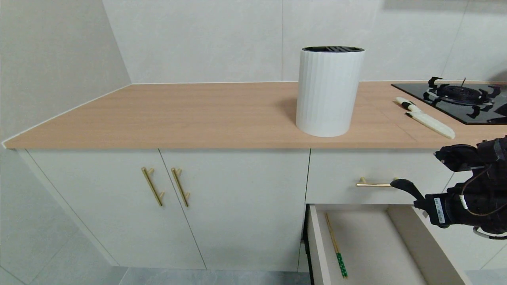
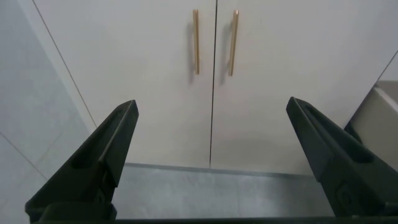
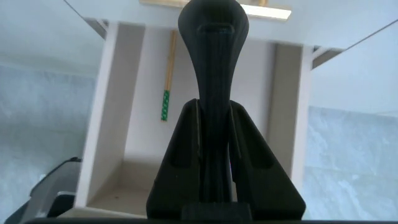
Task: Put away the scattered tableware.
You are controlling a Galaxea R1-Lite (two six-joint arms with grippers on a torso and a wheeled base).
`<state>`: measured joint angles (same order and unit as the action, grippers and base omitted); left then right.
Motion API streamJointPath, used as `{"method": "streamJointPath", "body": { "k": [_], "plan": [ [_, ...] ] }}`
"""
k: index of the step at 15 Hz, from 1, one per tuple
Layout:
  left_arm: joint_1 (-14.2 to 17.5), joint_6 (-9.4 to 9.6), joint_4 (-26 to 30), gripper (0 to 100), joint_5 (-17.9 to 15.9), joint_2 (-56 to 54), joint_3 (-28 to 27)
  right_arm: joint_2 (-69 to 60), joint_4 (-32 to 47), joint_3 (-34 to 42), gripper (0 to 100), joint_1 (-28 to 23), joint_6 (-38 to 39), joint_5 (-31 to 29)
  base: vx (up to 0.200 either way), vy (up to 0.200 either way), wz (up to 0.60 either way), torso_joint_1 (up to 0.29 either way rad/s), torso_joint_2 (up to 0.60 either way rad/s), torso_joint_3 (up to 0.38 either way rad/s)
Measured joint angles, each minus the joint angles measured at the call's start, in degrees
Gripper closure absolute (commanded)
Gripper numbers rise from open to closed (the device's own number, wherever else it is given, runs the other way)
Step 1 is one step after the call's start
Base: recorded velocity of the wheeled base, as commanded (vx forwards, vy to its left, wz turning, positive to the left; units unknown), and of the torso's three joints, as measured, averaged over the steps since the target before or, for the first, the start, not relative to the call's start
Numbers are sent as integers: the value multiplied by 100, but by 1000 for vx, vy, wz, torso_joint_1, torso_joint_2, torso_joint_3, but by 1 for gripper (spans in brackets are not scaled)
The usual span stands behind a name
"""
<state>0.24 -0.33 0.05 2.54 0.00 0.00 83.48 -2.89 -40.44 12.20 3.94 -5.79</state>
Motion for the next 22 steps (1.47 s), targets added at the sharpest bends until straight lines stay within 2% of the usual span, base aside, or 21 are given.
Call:
{"method": "streamJointPath", "body": {
  "k": [8,14,18,20,22],
  "plan": [
    [0,1,0,0,0,-2,0,273,-4,20,100,0,0,10,0,0,0,-54,369,311],
    [0,1,0,0,0,0,0,502,-1,26,100,0,0,10,0,0,0,0,13,8],
    [0,1,-2,0,0,0,0,1101,-50,-16,100,0,18,11,0,0,0,0,0,0],
    [0,0,-2,0,0,0,0,1591,-222,-46,100,-11,30,7,0,0,0,0,0,0],
    [-2,1,-2,0,0,0,0,2175,-718,-62,100,-30,152,0,0,0,0,0,0,0]
  ]
}}
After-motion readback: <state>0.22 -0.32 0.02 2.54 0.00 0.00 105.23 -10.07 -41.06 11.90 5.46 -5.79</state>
